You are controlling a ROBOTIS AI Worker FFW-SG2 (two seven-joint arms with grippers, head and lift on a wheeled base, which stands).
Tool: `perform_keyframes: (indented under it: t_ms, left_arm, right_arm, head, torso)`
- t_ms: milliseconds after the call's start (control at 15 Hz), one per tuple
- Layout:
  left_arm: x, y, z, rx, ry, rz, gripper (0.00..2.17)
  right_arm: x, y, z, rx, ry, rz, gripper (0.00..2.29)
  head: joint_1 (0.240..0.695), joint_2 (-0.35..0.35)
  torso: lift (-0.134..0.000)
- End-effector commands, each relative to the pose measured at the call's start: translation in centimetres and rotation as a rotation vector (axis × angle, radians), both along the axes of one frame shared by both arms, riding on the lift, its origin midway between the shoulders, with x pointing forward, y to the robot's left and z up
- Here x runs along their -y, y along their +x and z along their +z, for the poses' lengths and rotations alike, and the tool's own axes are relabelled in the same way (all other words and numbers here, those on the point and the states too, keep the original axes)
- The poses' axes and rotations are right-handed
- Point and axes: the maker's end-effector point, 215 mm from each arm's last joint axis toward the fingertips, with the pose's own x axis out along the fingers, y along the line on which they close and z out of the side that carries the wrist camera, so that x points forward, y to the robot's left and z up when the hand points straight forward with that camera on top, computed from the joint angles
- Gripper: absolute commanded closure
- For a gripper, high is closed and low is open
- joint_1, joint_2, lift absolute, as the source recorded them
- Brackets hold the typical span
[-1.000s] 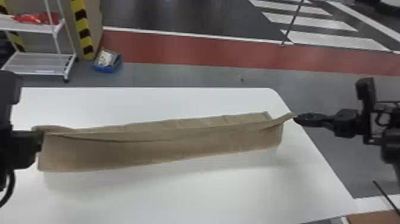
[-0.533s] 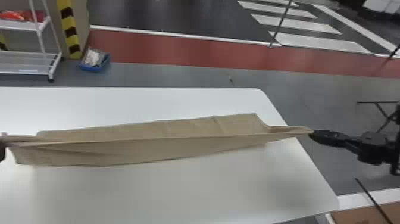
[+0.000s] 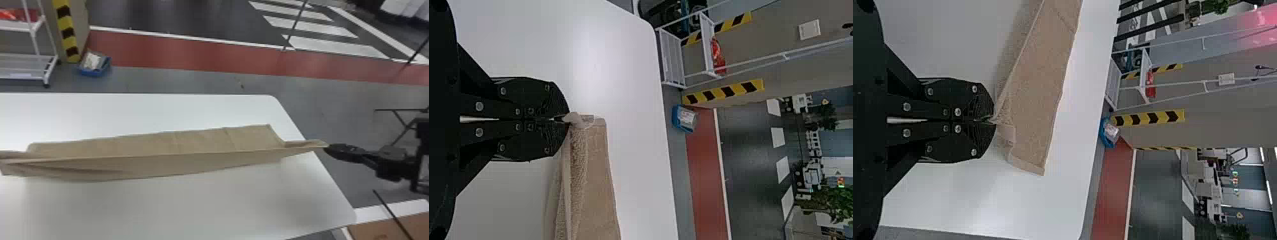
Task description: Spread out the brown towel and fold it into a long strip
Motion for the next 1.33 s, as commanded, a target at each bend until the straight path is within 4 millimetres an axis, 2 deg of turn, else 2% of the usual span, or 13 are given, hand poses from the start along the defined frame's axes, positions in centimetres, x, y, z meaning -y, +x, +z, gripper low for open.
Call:
perform_keyframes:
  t_ms: [0, 67, 133, 200, 333, 467, 667, 867, 1000, 1067, 1133, 1267]
  left_arm:
    - [-0.1, 0.2, 0.1, 0.003, -0.002, 0.007, 1.83]
    - [-0.1, 0.1, -0.2, -0.005, -0.002, 0.006, 1.83]
    - [-0.1, 0.4, -0.6, -0.013, -0.006, 0.003, 1.83]
    - [0.0, 1.6, 0.4, 0.011, -0.013, -0.001, 1.83]
    - [0.7, 3.1, 1.2, 0.032, -0.022, -0.013, 1.83]
    - [0.7, 3.4, 1.0, 0.027, -0.023, -0.011, 1.83]
    - [-0.4, 3.4, -1.1, -0.025, -0.021, 0.007, 1.83]
    - [0.1, 6.0, -2.7, -0.063, -0.019, 0.008, 1.83]
    - [0.8, 7.4, -3.8, -0.090, -0.001, 0.006, 1.83]
    - [0.8, 7.4, -3.7, -0.088, 0.003, 0.008, 1.83]
    - [0.9, 7.1, -3.6, -0.086, 0.003, 0.004, 1.83]
    - [0.3, 6.1, -3.6, -0.083, 0.004, 0.008, 1.83]
  right_arm:
    - [-0.4, -0.9, 0.6, -0.002, 0.022, -0.009, 1.24]
    - [-0.6, -1.8, 0.3, -0.009, 0.005, -0.002, 1.24]
    - [-0.8, -1.8, 0.8, 0.020, 0.003, 0.012, 1.24]
    - [-0.5, -1.0, 2.8, 0.069, 0.031, 0.003, 1.24]
    - [-1.0, 1.1, 3.9, 0.072, 0.000, 0.006, 1.24]
    - [-2.1, 2.1, 2.5, 0.031, -0.025, 0.026, 1.24]
    - [-2.1, 3.1, -1.0, -0.039, -0.038, 0.001, 1.24]
    - [-0.6, 7.0, -2.9, -0.079, -0.062, -0.073, 1.24]
    - [-0.1, 8.6, -3.3, -0.086, -0.054, -0.102, 1.24]
    - [-0.3, 8.5, -3.4, -0.084, -0.037, -0.105, 1.24]
    - [-0.5, 7.5, -3.6, -0.081, -0.033, -0.101, 1.24]
    - [-0.2, 5.7, -2.4, -0.048, -0.033, -0.102, 1.24]
  head:
    - [0.695, -0.286]
    - [0.695, -0.285]
    - [0.695, -0.284]
    - [0.695, -0.284]
    - [0.695, -0.281]
    - [0.695, -0.274]
    - [0.695, -0.251]
    - [0.695, -0.239]
    - [0.695, -0.239]
    - [0.695, -0.241]
    - [0.695, -0.243]
    - [0.695, -0.244]
  torso:
    - [-0.125]
    - [-0.125]
    - [-0.125]
    - [-0.125]
    - [-0.125]
    - [-0.125]
    - [-0.125]
    - [-0.125]
    - [-0.125]
    - [-0.125]
    - [-0.125]
    - [-0.125]
